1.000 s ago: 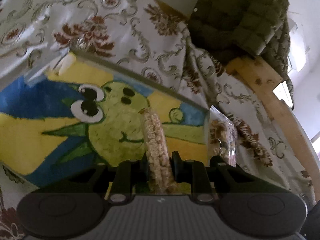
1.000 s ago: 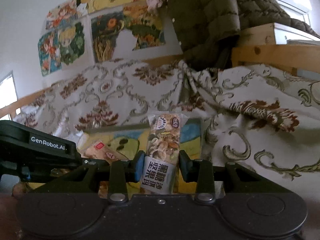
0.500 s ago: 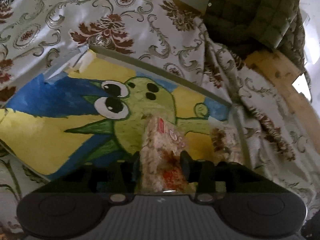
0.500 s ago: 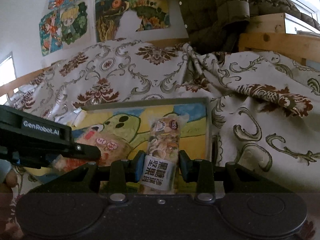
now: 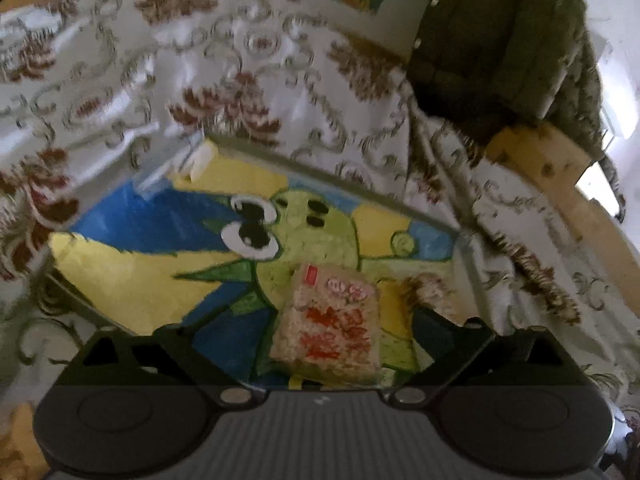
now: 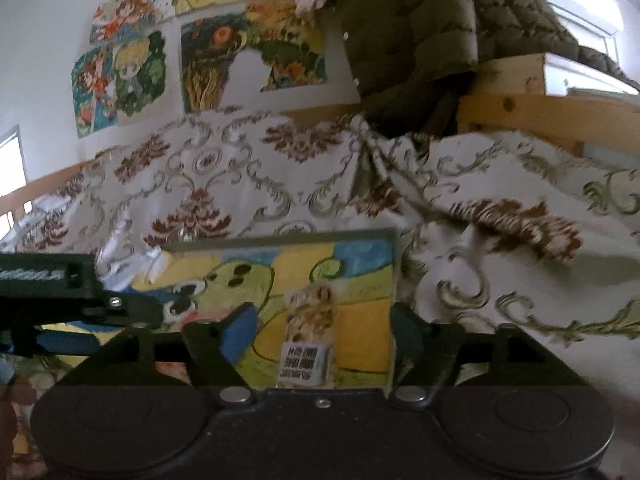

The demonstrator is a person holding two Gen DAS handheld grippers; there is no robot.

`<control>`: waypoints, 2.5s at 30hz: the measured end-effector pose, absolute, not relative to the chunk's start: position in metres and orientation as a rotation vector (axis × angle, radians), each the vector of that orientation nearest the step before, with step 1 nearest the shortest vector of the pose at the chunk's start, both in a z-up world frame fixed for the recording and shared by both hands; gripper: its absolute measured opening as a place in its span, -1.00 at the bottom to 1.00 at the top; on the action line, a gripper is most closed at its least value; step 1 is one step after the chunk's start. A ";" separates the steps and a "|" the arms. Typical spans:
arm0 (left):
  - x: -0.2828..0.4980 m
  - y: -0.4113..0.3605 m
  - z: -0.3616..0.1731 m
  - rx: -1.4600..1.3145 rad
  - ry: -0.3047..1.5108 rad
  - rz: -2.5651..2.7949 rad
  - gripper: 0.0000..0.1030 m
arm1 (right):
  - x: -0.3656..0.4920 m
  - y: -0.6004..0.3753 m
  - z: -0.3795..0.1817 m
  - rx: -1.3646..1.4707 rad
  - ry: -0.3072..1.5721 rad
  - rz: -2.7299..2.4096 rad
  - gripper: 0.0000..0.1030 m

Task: Organize snacks
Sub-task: 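Carry both bars into the painted tray and open both grippers, then withdraw both tools from the tray back toward the snack pile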

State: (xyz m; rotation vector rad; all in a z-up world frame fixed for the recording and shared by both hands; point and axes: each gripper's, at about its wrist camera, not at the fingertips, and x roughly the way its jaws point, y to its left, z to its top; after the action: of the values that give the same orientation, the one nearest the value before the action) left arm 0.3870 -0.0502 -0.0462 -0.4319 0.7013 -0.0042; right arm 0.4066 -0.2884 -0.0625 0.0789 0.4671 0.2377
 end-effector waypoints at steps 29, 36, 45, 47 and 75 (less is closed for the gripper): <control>0.134 -0.038 0.034 -0.154 0.406 0.210 0.99 | 0.182 -0.272 0.013 0.009 0.376 0.220 0.99; 0.085 -0.035 0.025 -0.095 0.419 0.182 0.99 | 0.137 -0.268 0.003 0.010 0.408 0.208 0.99; 0.042 -0.022 0.005 -0.036 0.482 0.128 0.99 | 0.089 -0.258 -0.008 0.007 0.469 0.218 0.99; 0.035 -0.019 0.002 -0.030 0.493 0.116 0.99 | 0.082 -0.254 -0.012 0.005 0.493 0.218 0.99; 0.014 0.014 -0.012 -0.072 0.565 0.176 0.99 | 0.060 -0.230 -0.025 -0.037 0.548 0.296 0.99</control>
State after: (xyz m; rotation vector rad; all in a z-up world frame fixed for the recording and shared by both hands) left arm 0.0140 0.0137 -0.0122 -0.0717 0.5650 0.1762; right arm 0.0598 -0.2296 -0.0246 -0.0374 0.5482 0.2962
